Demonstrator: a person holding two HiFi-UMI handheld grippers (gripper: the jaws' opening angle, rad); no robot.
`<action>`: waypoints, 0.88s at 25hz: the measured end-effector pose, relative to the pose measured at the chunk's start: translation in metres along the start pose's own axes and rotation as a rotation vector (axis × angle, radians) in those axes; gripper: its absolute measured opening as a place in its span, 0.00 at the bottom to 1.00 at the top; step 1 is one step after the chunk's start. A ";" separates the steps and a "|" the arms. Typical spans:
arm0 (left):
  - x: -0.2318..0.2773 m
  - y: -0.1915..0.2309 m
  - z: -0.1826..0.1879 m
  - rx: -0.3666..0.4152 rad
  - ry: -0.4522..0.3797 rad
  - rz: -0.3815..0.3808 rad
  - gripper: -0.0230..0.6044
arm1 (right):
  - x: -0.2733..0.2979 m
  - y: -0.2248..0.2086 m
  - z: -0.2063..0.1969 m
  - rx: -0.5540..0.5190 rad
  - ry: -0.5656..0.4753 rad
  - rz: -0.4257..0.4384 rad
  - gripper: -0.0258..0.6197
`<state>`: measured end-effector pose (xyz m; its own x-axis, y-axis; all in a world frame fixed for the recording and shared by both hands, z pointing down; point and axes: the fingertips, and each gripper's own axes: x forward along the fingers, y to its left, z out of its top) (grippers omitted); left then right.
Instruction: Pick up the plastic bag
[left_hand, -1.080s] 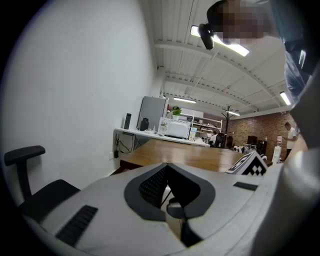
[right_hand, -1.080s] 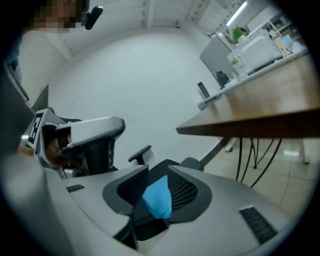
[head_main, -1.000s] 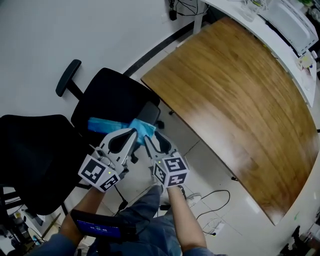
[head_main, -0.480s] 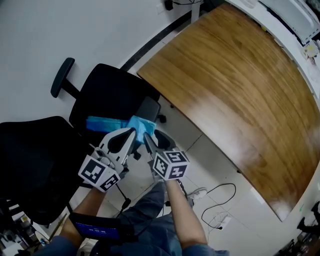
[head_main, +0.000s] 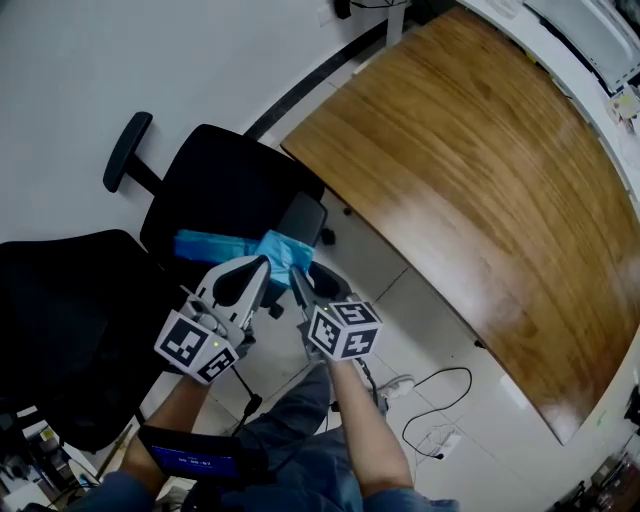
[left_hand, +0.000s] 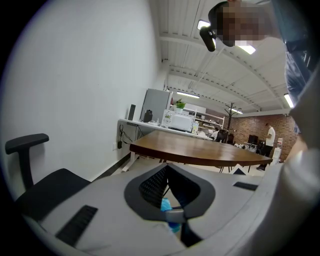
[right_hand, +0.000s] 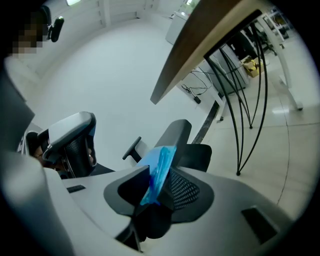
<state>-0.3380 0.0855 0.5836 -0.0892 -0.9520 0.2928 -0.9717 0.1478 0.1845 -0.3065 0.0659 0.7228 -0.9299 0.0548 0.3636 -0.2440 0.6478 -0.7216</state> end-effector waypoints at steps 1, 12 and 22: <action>-0.001 0.000 0.000 -0.001 -0.001 0.001 0.05 | -0.003 0.001 0.003 -0.024 -0.007 -0.013 0.18; -0.013 0.002 0.007 -0.030 -0.028 0.024 0.05 | -0.013 0.026 0.026 -0.151 -0.010 0.007 0.05; -0.016 0.013 0.050 -0.047 -0.108 0.068 0.05 | -0.002 0.089 0.107 -0.256 -0.046 0.106 0.05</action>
<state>-0.3606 0.0892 0.5340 -0.1795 -0.9623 0.2042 -0.9516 0.2225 0.2121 -0.3559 0.0418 0.5947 -0.9595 0.1019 0.2625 -0.0724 0.8116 -0.5797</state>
